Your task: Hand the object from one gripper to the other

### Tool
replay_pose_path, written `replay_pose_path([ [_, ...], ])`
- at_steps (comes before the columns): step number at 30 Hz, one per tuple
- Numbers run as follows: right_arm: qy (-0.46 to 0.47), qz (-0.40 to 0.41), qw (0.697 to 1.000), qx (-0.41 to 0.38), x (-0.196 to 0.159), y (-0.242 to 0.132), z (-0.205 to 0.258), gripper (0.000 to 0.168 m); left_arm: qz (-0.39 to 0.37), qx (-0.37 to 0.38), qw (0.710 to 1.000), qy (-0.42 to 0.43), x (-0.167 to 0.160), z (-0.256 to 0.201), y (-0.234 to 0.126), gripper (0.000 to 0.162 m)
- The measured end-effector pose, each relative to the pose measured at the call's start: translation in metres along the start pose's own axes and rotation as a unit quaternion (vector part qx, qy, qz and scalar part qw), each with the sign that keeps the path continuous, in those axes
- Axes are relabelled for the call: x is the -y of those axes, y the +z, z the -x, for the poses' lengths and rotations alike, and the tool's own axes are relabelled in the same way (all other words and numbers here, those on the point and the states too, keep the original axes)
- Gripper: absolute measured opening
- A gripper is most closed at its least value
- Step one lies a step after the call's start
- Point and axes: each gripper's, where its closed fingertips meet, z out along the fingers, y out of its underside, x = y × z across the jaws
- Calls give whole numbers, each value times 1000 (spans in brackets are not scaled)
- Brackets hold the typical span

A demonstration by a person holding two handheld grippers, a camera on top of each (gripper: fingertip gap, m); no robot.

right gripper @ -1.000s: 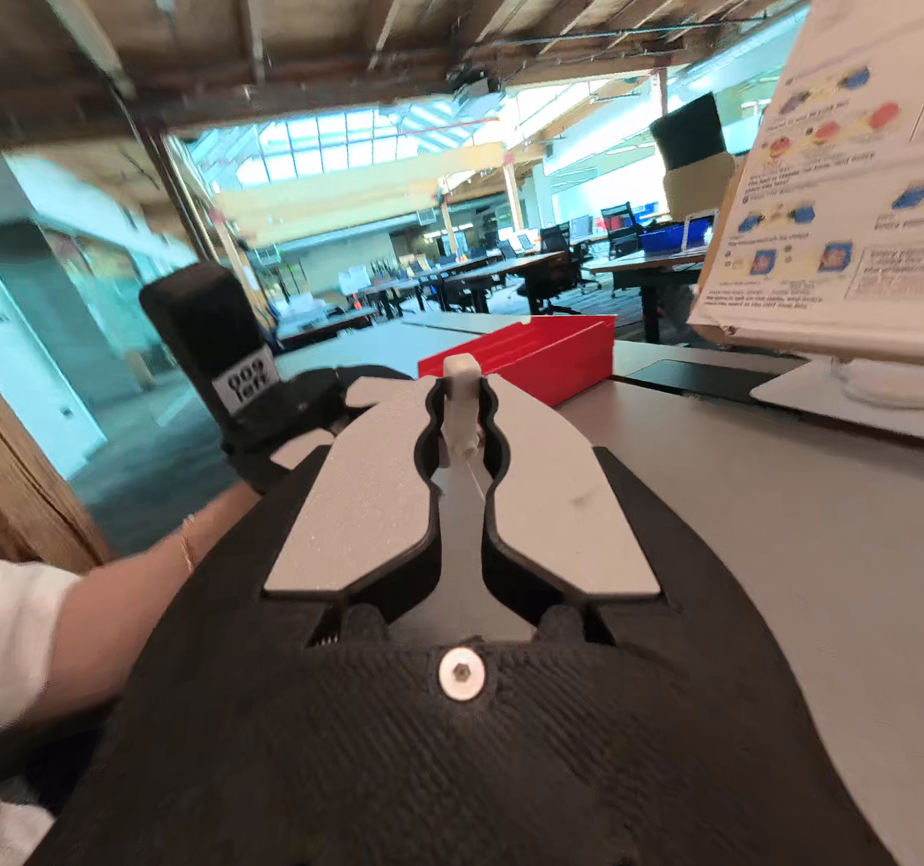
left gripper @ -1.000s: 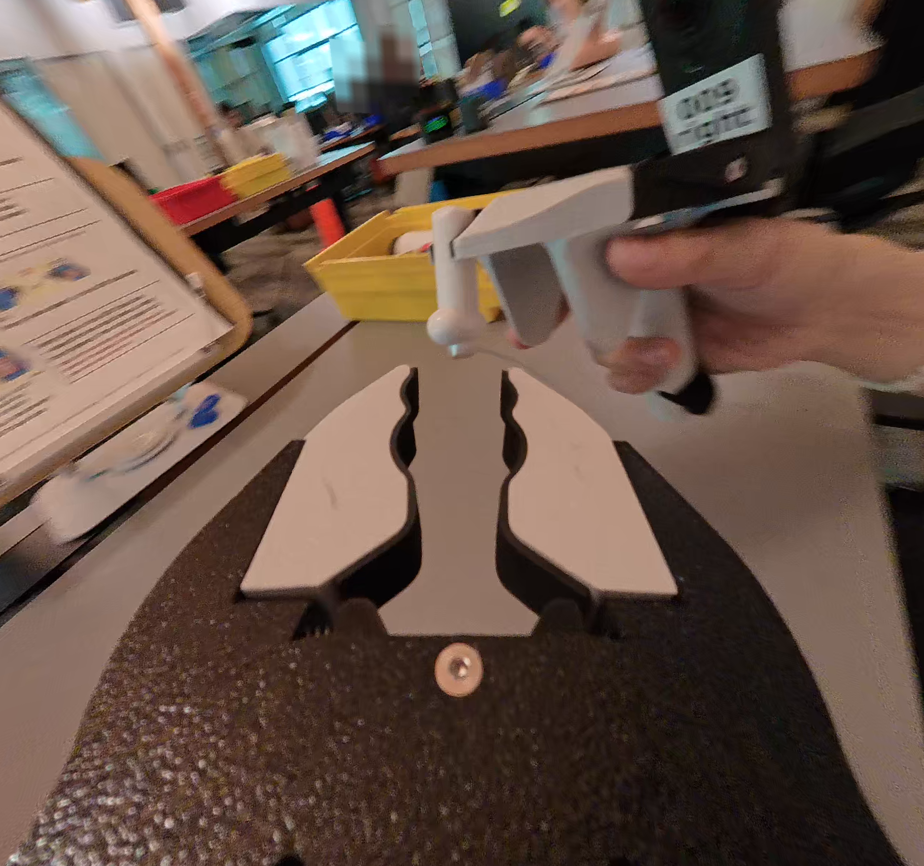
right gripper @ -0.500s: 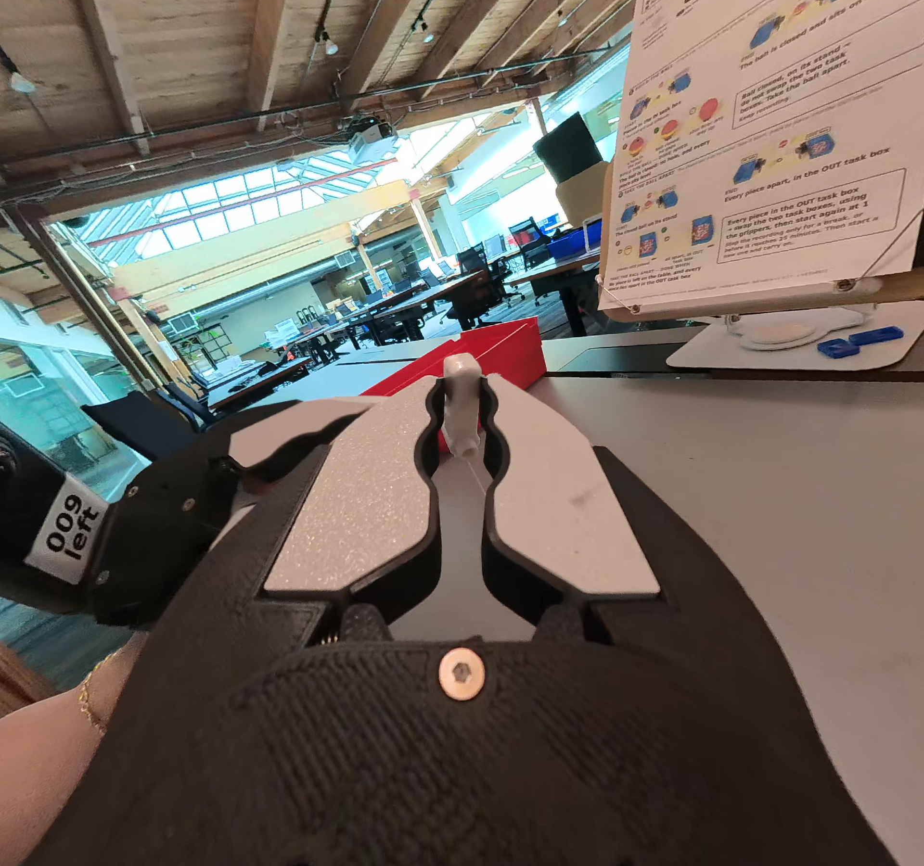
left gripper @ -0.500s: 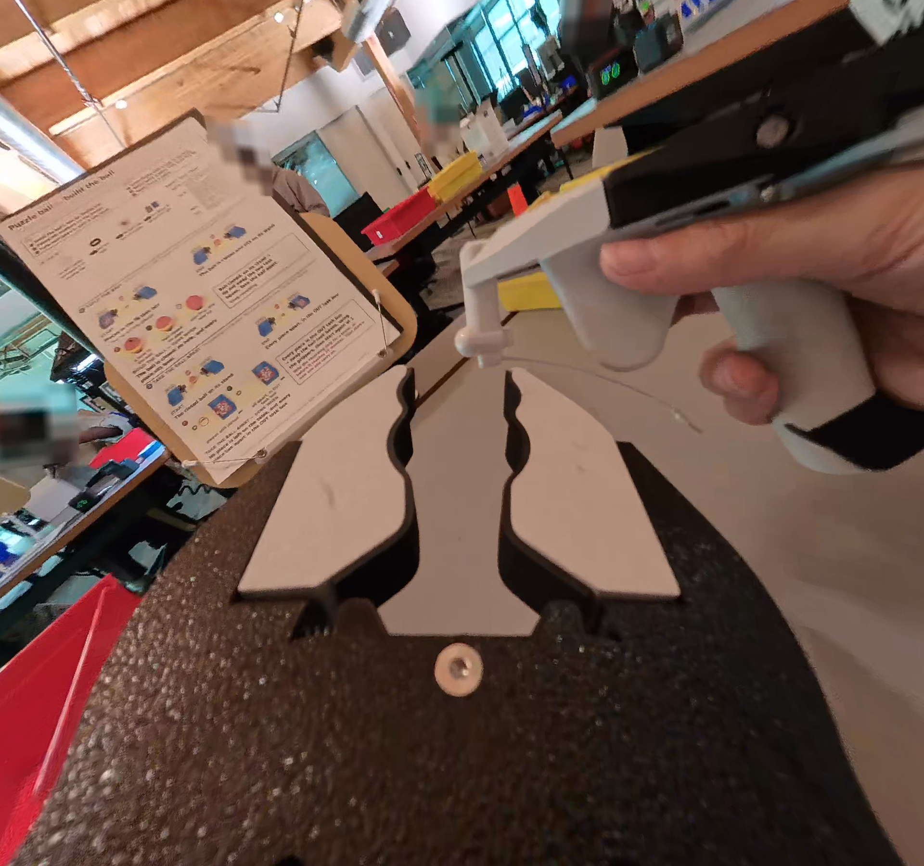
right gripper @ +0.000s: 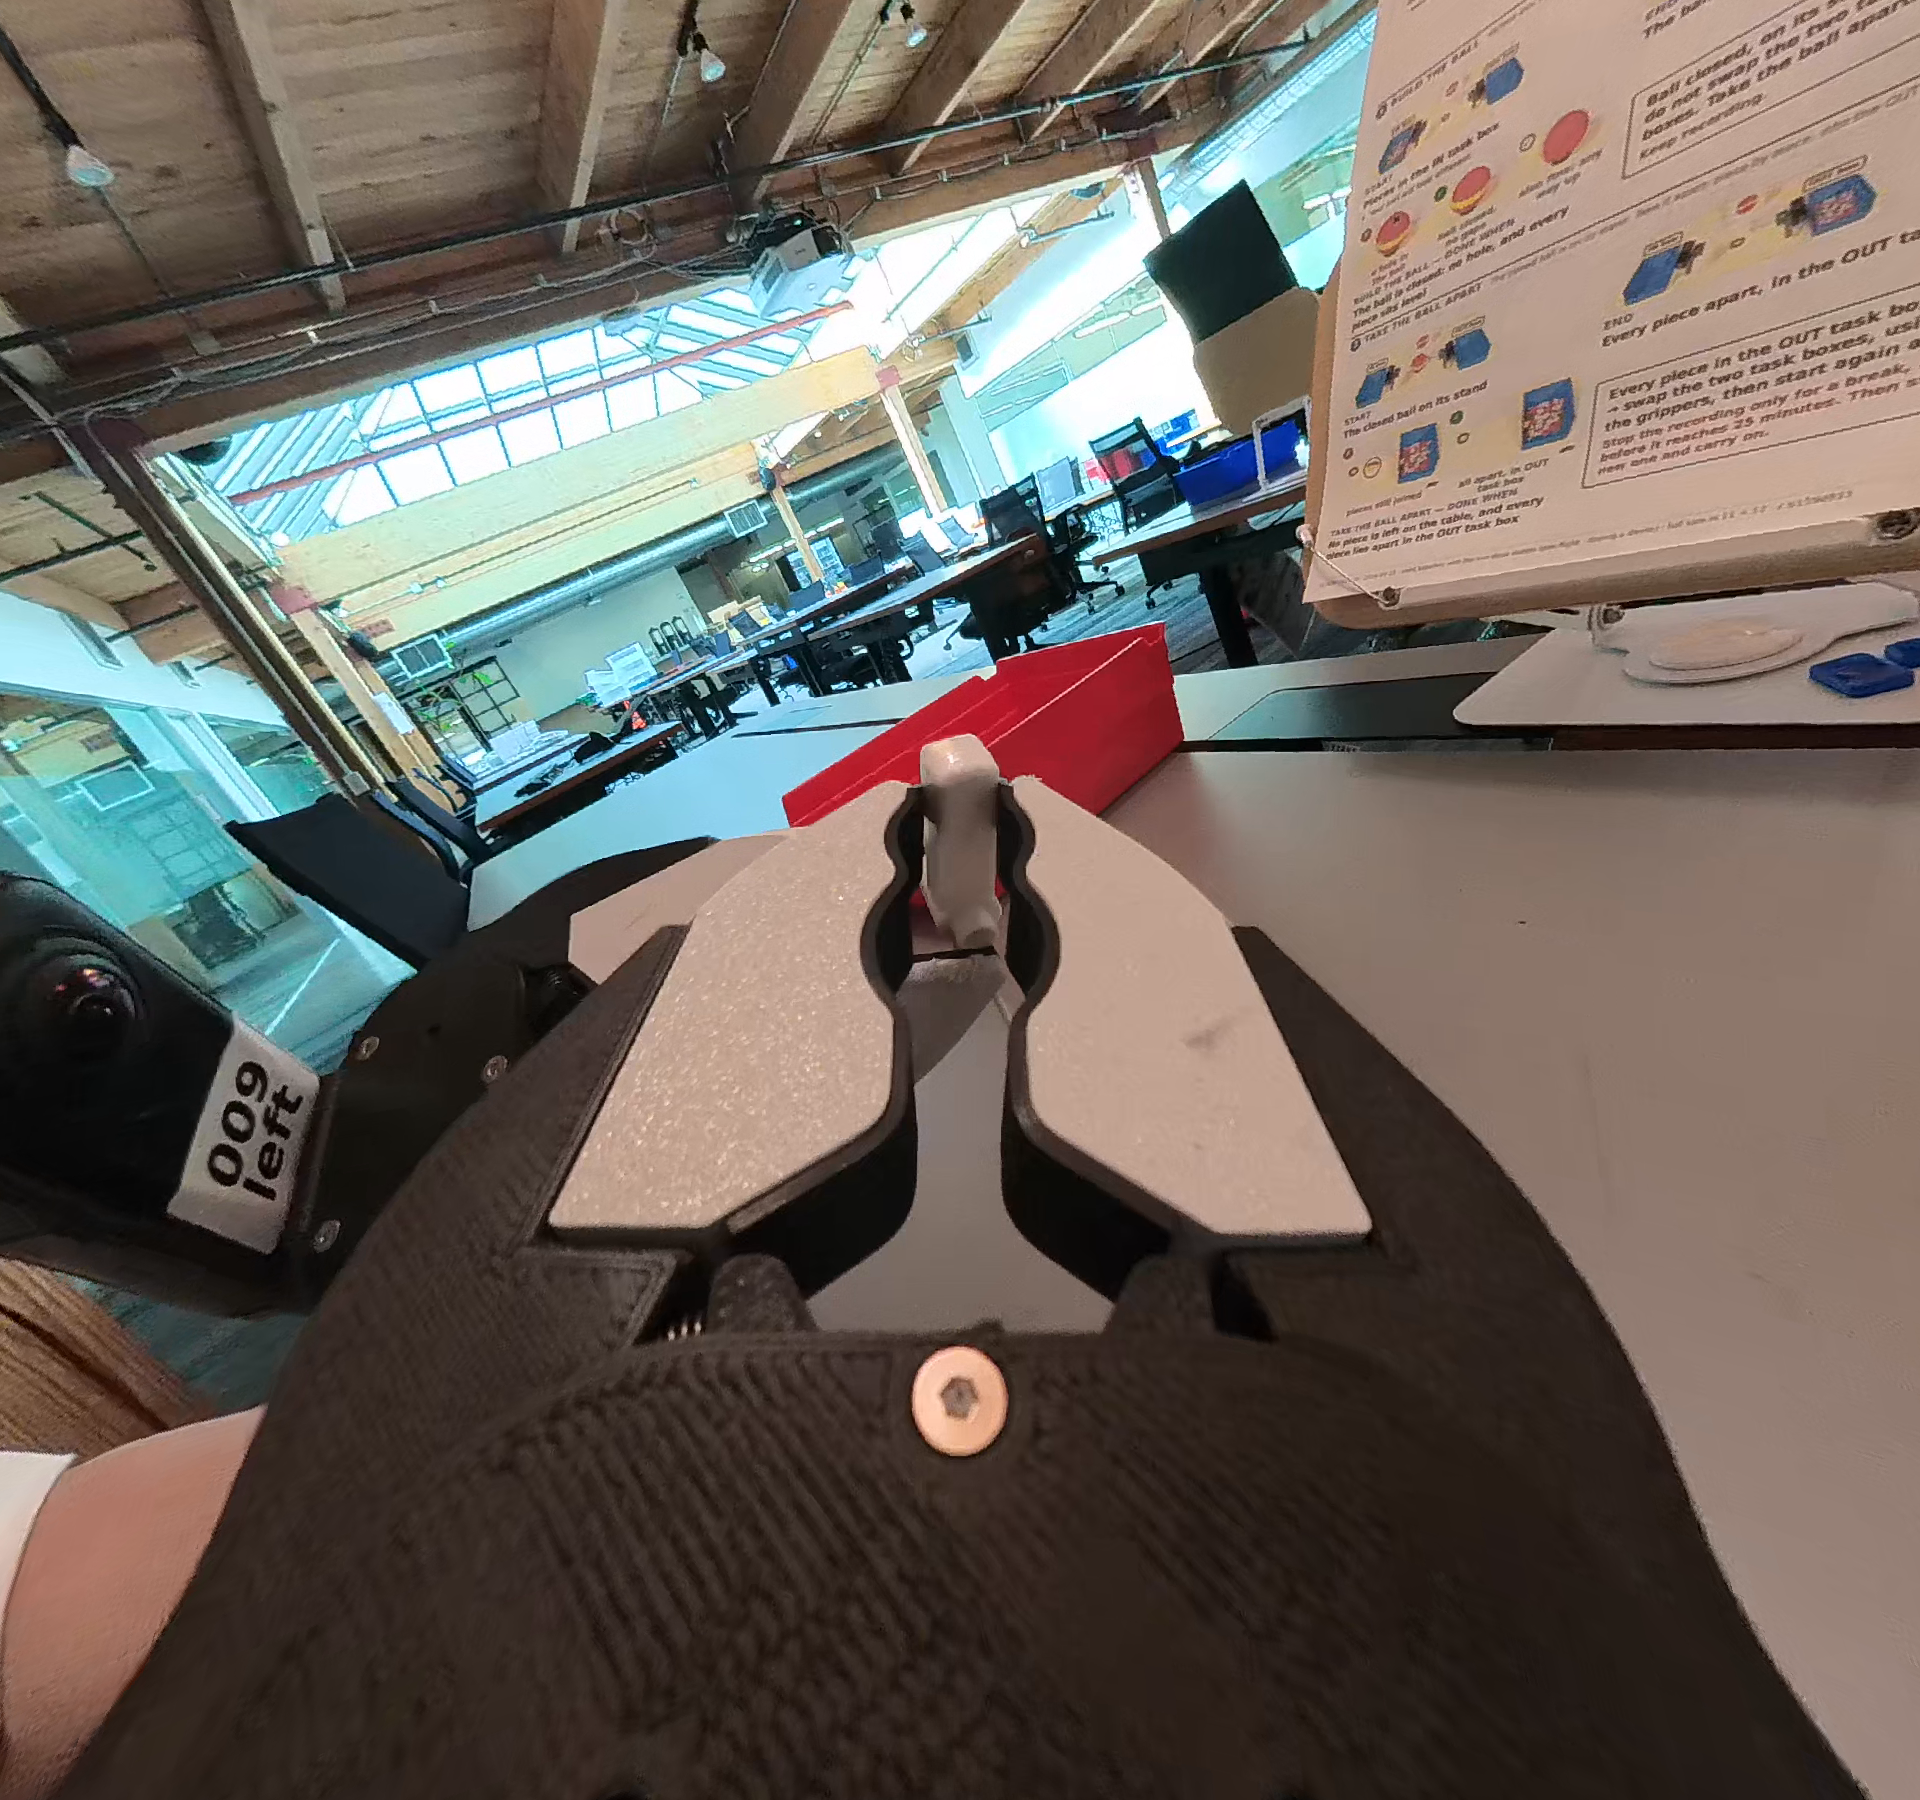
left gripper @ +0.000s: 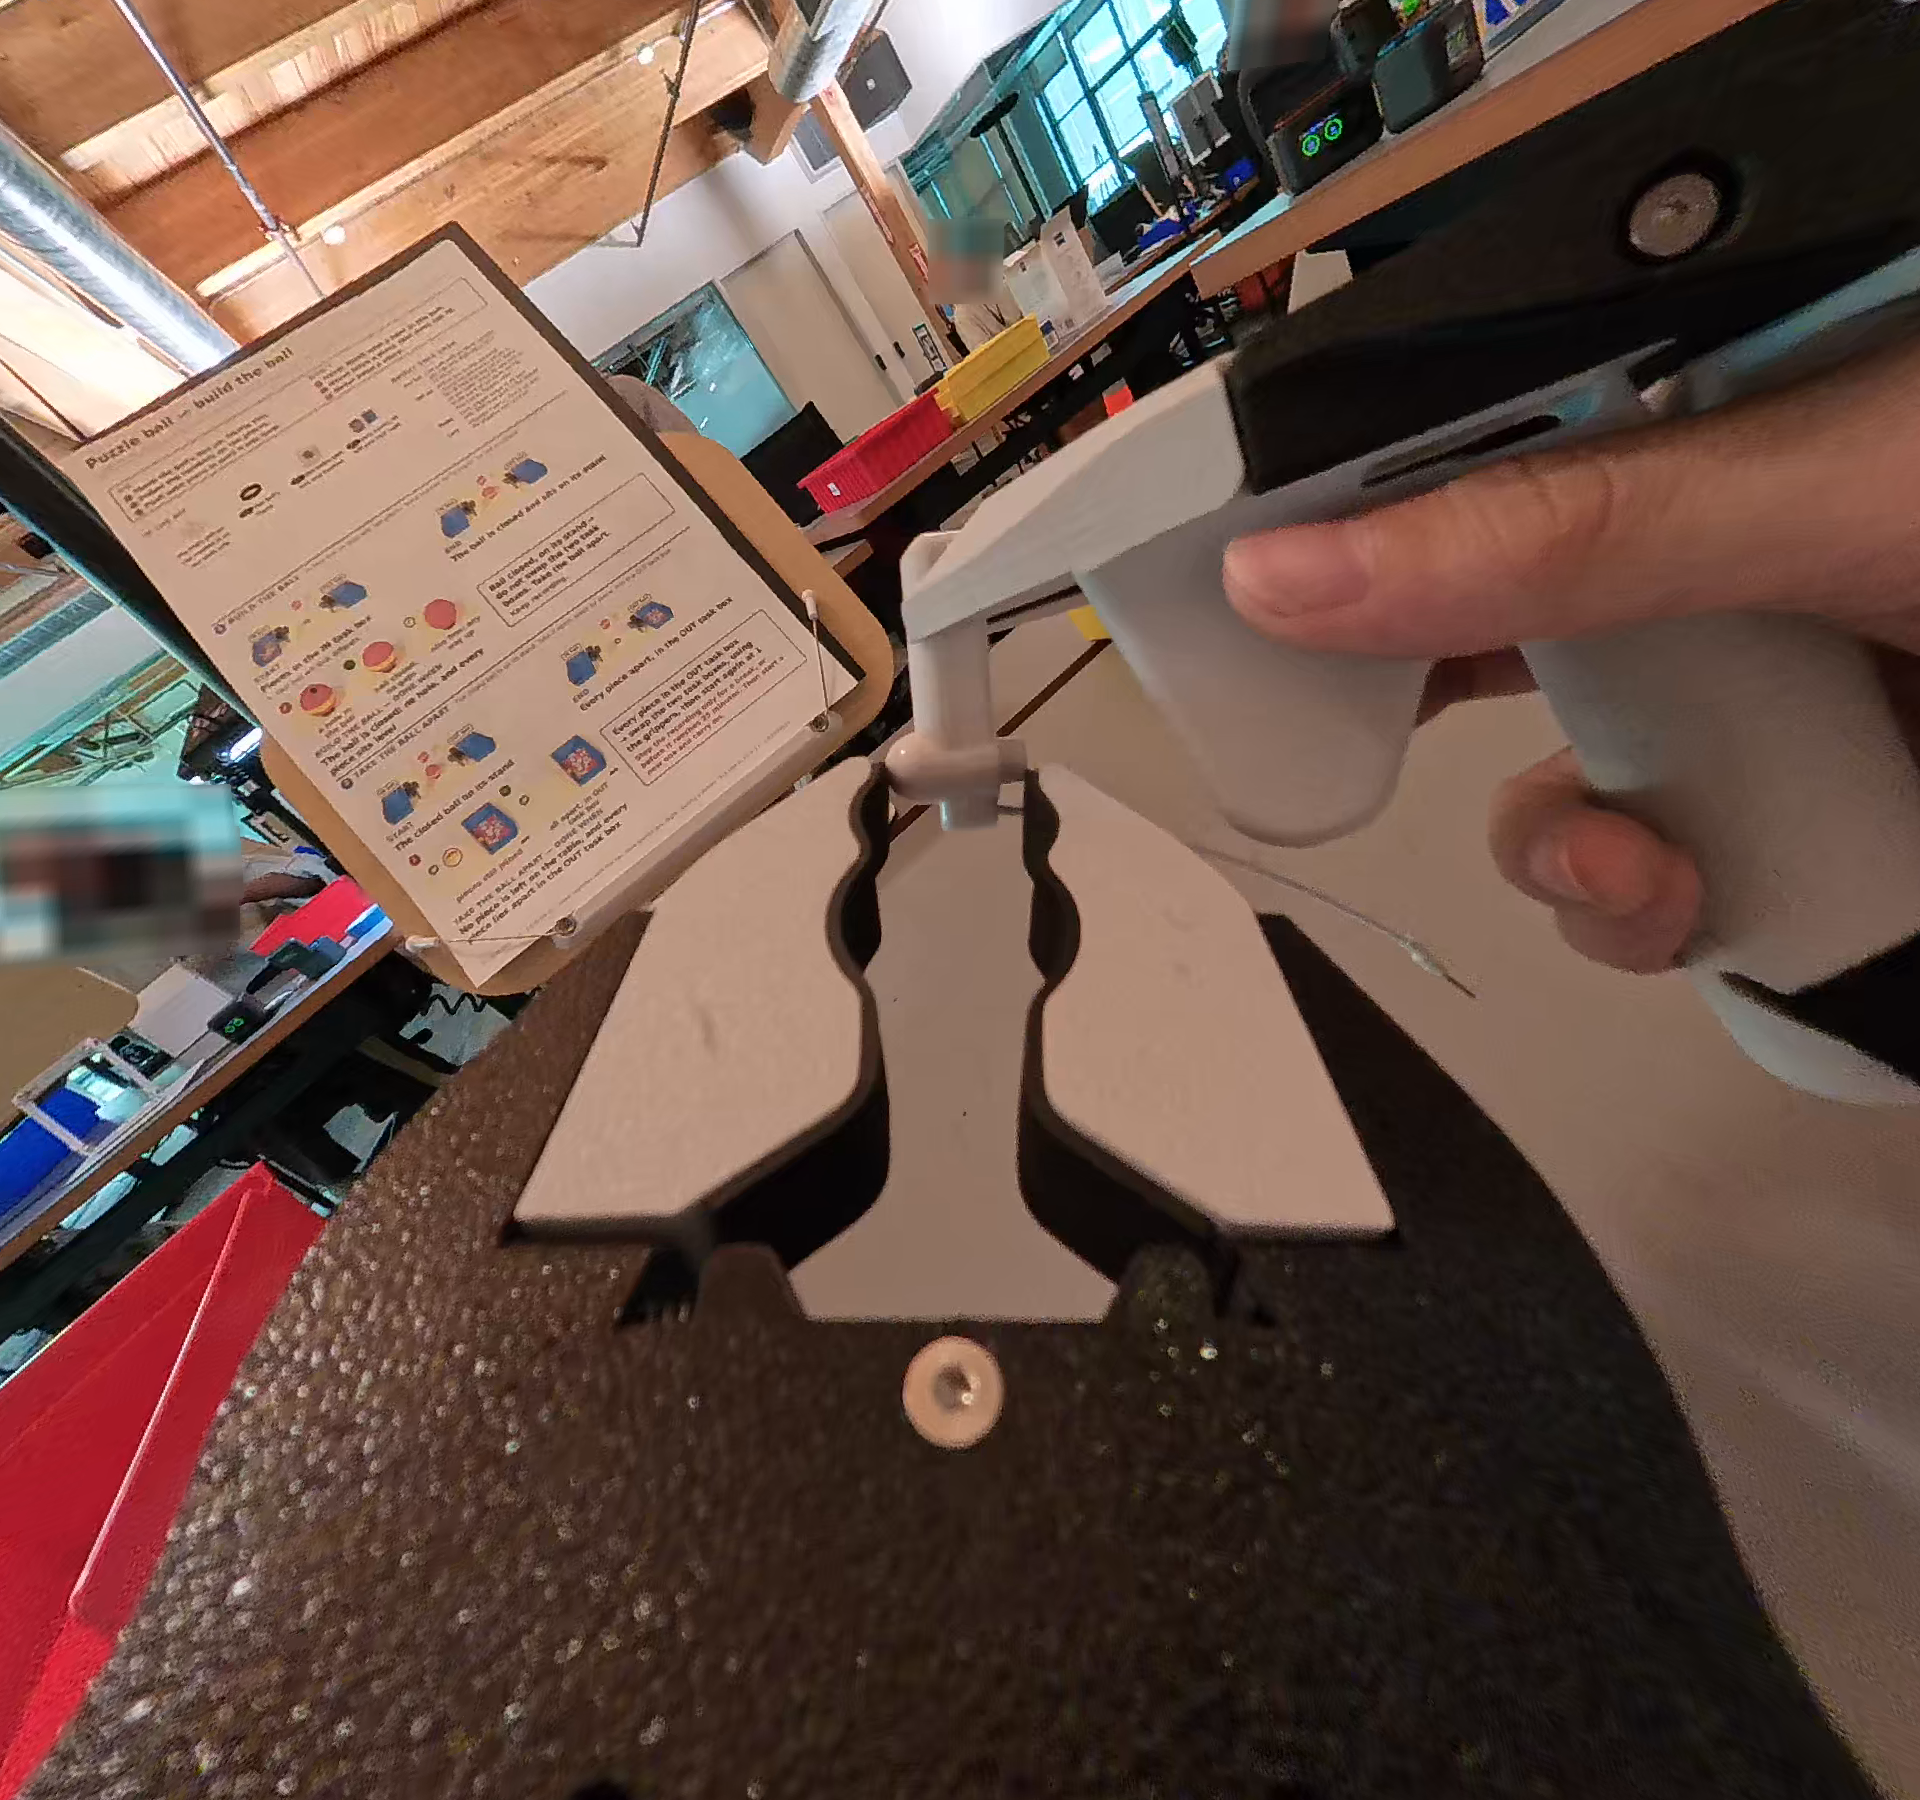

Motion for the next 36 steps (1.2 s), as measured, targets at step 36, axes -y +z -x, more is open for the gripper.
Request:
replay_pose_path([
  [36, -98, 107, 989, -3, -10, -5, -24, 13, 39, -188, 967, -168, -2, -6, -10, 30],
])
